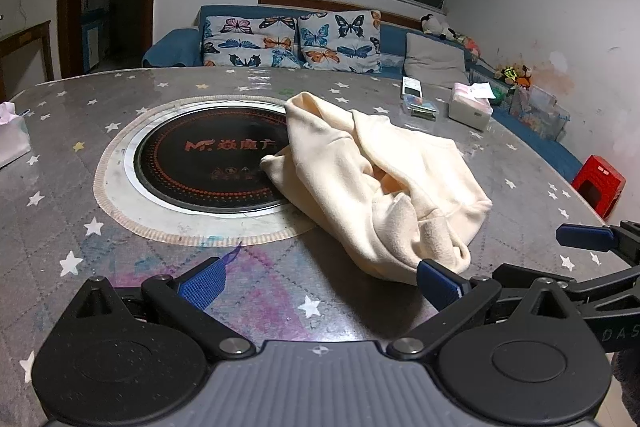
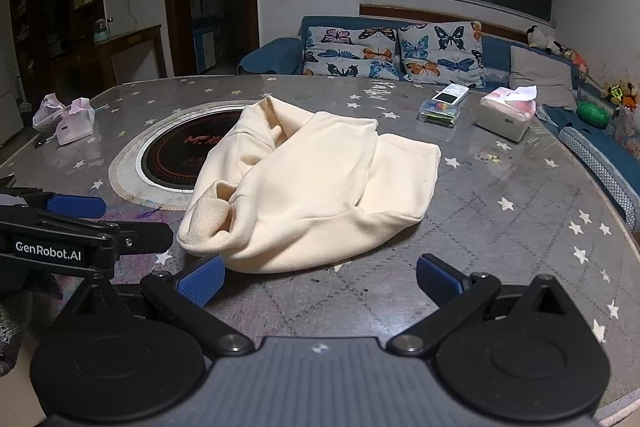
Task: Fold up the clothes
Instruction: 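Move both grippers toward the crumpled cream sweatshirt on the table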
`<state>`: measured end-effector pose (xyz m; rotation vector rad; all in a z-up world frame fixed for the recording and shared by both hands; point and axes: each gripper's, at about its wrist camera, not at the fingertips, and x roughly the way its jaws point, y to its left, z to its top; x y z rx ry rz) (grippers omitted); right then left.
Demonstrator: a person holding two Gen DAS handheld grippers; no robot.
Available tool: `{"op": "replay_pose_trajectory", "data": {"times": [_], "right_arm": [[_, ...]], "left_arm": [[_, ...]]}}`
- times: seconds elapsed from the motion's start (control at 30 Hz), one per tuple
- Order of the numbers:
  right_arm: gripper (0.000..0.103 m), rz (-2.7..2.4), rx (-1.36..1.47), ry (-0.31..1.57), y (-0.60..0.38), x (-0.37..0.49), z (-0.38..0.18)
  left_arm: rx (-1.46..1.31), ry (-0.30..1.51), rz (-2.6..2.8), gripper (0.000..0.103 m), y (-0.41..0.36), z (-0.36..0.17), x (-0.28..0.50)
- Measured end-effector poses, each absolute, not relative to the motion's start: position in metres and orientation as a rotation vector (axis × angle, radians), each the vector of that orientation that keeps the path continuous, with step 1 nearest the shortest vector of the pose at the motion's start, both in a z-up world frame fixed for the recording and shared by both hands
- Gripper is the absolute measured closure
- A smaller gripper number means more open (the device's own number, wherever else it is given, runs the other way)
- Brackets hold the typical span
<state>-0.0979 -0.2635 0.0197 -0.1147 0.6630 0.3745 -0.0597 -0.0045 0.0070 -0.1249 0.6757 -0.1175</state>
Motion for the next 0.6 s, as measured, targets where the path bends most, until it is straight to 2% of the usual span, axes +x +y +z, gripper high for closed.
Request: {"op": "replay_pose_trajectory", "data": {"times": [0.6], "right_arm": [[0.000,0.400,-0.122,0.655,-0.255,-0.078,0.028]], "left_arm": [[-0.144,0.684,-0.105,0.000,0.001,0.011,-0.040]]}}
